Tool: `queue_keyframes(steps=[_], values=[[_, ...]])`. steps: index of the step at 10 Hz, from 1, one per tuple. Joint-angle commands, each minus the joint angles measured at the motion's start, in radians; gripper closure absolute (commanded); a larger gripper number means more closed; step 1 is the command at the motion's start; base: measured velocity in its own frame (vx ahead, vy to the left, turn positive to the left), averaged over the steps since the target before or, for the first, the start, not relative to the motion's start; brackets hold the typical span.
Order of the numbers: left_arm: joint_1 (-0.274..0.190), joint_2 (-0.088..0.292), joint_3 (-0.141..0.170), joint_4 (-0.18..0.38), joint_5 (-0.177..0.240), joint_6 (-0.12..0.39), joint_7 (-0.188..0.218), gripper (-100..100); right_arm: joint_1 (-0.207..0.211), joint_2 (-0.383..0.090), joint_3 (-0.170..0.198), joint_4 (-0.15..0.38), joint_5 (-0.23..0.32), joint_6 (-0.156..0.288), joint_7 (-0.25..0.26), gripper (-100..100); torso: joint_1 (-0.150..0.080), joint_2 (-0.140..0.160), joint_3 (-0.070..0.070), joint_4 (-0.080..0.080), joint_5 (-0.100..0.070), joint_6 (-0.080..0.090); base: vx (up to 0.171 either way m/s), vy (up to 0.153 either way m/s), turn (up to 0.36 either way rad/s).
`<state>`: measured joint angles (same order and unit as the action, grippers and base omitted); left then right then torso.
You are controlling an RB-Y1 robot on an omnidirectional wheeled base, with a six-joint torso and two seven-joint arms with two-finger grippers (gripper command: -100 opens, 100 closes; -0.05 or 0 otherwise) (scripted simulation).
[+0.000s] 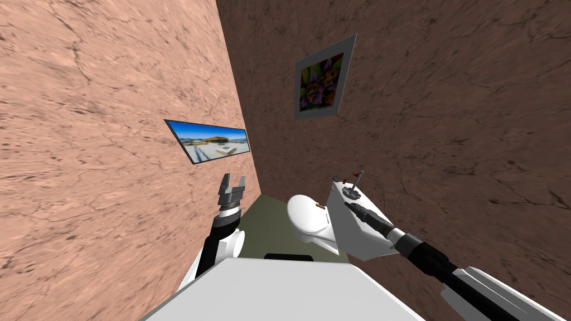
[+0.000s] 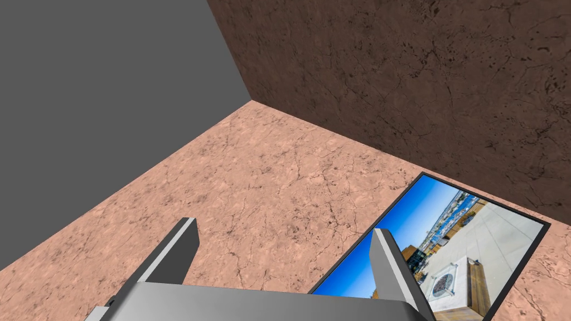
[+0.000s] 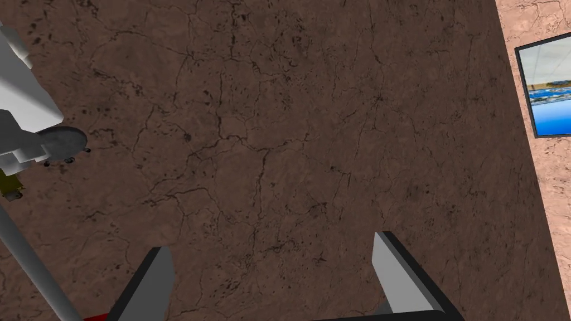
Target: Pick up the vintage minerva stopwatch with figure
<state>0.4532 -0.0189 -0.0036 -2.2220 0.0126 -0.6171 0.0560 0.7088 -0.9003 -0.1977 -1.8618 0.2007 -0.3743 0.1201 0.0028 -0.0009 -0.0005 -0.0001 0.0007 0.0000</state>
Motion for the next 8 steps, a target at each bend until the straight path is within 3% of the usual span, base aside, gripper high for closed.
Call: queue_keyframes(steps=[1, 7, 8], values=[[0.0, 0.0, 0.0, 0.0, 0.0, 0.0, 0.0, 0, 0.009, -0.041, -0.003, 0.022, 0.009, -0.006, 0.011, -100, 0.0, 0.0, 0.0, 0.0, 0.0, 0.0, 0.013, 0.039, 0.039], [0.0, 0.0, 0.0, 0.0, 0.0, 0.0, 0.0, 0, 0.06, -0.228, 0.01, 0.161, 0.106, -0.012, 0.069, -100, -0.001, 0.0, 0.0, 0.0, 0.0, 0.0, 0.016, 0.04, 0.058], [0.0, 0.0, 0.0, 0.0, 0.0, 0.0, 0.0, 0, 0.06, -0.238, 0.01, 0.161, 0.106, -0.012, 0.069, -100, 0.0, 0.0, 0.0, 0.0, 0.0, 0.0, 0.017, 0.029, 0.007]])
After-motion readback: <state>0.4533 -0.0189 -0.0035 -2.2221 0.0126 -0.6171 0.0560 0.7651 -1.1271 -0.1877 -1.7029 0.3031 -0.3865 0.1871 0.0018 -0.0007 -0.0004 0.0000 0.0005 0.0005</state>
